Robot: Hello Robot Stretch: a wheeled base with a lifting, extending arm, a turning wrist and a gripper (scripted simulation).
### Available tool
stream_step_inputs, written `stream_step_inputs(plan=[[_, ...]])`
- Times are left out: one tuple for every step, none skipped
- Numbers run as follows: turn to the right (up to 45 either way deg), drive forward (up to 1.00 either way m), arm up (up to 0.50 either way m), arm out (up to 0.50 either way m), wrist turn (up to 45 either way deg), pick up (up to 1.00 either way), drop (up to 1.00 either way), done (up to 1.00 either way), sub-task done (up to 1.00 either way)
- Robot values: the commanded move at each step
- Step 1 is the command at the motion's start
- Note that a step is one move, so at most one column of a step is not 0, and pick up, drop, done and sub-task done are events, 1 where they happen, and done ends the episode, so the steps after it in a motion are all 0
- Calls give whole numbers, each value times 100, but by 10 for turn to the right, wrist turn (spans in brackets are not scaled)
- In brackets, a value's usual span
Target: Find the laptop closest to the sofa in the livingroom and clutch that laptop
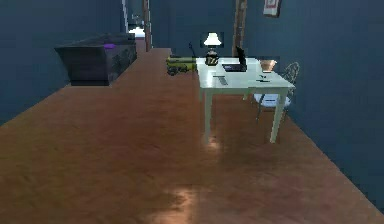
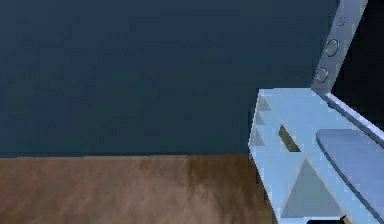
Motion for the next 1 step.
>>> stream_step_inputs(plan=[[-60,0,0,0,0,0,0,0,0]])
